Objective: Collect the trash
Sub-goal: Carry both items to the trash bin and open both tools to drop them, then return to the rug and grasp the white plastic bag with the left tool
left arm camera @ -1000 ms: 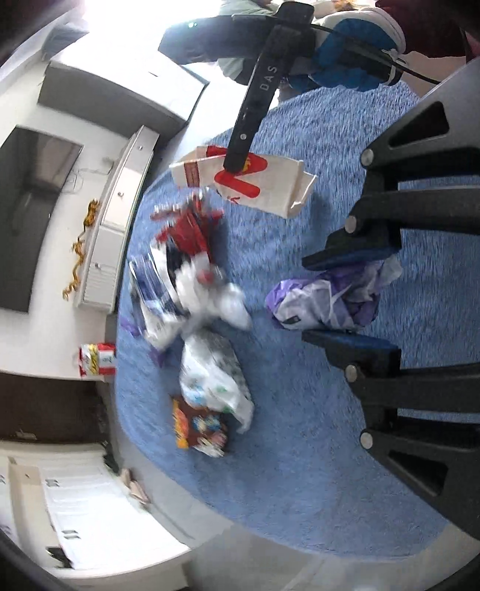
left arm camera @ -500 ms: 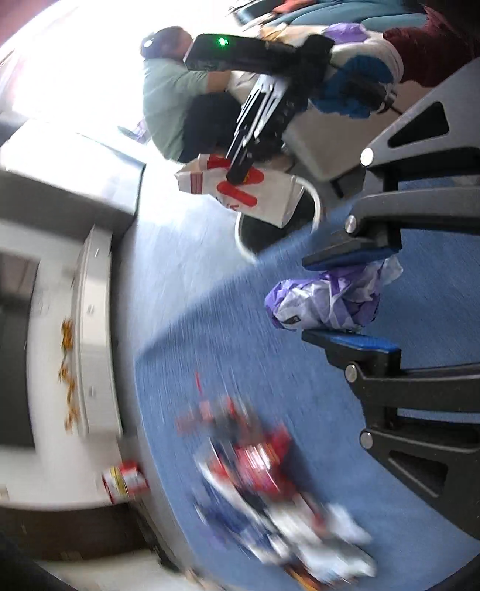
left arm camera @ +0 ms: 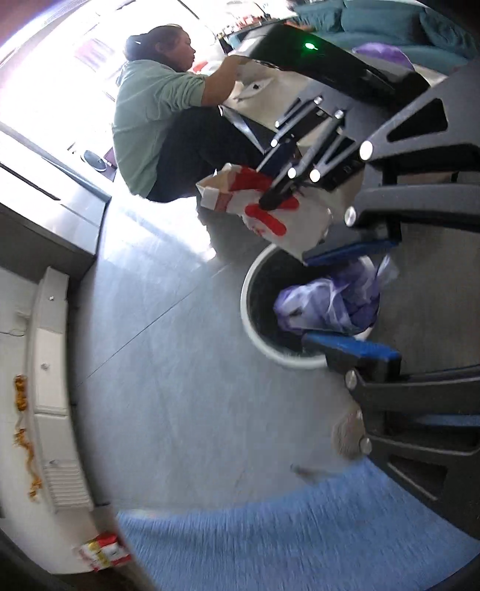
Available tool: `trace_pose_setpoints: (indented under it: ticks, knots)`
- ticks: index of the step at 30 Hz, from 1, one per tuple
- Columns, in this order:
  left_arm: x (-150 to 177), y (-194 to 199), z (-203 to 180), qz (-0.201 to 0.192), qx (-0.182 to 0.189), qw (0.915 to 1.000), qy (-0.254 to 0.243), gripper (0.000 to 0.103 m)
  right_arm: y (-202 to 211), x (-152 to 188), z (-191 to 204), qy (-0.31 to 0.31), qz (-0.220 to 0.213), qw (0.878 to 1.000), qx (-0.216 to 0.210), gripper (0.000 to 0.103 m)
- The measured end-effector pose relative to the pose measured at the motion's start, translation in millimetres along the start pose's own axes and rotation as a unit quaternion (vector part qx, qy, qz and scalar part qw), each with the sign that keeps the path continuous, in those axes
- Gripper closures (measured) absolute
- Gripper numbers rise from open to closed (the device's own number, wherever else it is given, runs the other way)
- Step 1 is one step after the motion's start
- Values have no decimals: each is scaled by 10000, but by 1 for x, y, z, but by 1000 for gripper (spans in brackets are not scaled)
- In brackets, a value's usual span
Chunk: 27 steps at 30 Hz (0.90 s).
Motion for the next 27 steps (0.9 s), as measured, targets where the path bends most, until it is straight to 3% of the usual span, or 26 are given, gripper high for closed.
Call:
trace_pose_setpoints:
  ticks: [1, 3, 8, 11, 21, 27]
  knots:
    - [-2, -6, 0, 11, -7, 10000, 52, 53, -5, 2, -4, -25, 41, 10000, 71, 63]
    - [-6, -15, 0, 22, 22, 9999, 128, 51, -8, 6, -16, -106, 88, 9997, 181, 49]
    - [2, -2, 10, -20, 123, 9997, 211, 51, 0, 15, -27, -317, 122, 9991, 266, 48]
    - [2, 21, 12, -321, 7, 9994, 140, 51, 14, 17, -23, -386, 37, 9991, 187, 48]
    - [24, 161, 30, -1541, -594, 9861, -169, 51, 112, -28, 61, 246, -857, 9952, -402, 48]
    - [57, 259, 84, -2121, -1205, 9697, -116, 43, 182, -58, 135, 792, -1449, 9825, -862, 45]
Point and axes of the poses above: each gripper's, at about its wrist camera, not at the fingertips, and y roughly against the way its jaws point, z to its left, x to its underside, the point moved 8 cm from there along -y, roughly the way its jaws point
